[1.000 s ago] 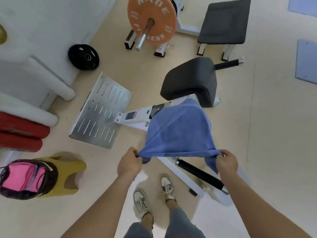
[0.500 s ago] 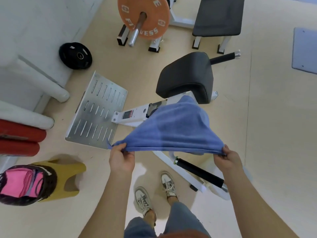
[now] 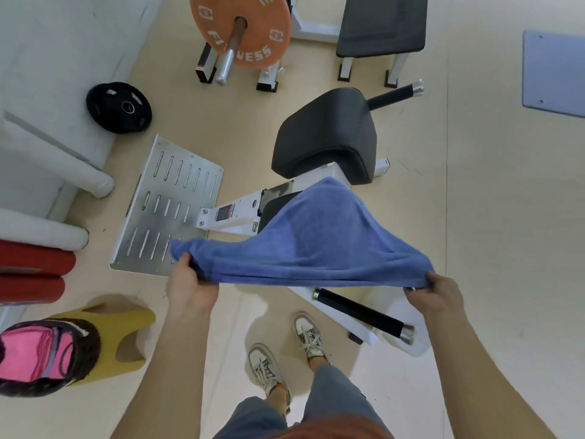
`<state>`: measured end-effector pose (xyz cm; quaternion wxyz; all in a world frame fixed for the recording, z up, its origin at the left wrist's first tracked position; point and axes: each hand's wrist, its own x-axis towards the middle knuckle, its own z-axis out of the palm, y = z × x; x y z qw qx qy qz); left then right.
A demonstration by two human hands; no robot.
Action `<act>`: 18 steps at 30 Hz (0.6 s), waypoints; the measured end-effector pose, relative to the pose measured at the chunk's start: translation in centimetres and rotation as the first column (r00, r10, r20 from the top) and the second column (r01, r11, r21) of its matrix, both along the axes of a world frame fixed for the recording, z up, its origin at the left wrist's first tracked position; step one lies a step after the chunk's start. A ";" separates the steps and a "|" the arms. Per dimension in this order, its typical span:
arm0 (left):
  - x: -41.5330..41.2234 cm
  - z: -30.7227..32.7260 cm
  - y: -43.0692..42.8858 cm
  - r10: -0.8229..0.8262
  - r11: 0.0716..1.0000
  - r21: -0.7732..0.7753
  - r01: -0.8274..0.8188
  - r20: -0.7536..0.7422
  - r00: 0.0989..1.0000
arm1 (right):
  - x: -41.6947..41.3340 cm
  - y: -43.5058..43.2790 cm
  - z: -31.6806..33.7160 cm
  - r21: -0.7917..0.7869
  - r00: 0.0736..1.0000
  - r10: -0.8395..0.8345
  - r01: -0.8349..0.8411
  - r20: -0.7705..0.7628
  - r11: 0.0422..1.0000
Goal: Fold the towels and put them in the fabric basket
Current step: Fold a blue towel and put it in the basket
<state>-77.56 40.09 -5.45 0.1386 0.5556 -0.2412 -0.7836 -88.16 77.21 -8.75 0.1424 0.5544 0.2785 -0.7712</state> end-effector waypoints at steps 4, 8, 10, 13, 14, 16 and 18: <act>-3.6 6.7 -1.1 -0.146 0.917 -0.391 0.074 -0.158 0.977 | -3.3 -1.4 6.0 -0.050 0.845 0.077 -0.122 -0.530 0.991; -6.0 11.9 5.2 -0.531 0.592 -0.675 0.440 0.084 0.843 | -3.2 -9.0 12.9 0.596 0.438 0.735 -0.431 -0.518 0.677; -6.1 11.2 9.4 -0.671 0.381 -0.687 0.619 0.255 0.696 | -1.2 -13.3 14.0 0.729 0.307 0.865 -0.466 -0.397 0.501; -5.0 9.6 12.7 -0.630 0.329 -0.682 0.654 0.357 0.690 | 2.2 -16.7 13.9 0.717 0.237 0.909 -0.560 -0.343 0.416; -4.5 9.4 12.7 -0.615 0.341 -0.683 0.646 0.358 0.703 | 2.8 -16.8 13.8 0.718 0.224 0.918 -0.573 -0.326 0.395; -3.8 9.2 12.3 -0.594 0.262 -0.700 0.664 0.425 0.683 | 3.2 -16.7 13.8 0.721 0.226 0.924 -0.578 -0.308 0.382; -3.4 9.5 12.2 -0.570 0.190 -0.700 0.688 0.492 0.658 | 3.3 -16.7 14.2 0.718 0.204 0.935 -0.599 -0.291 0.355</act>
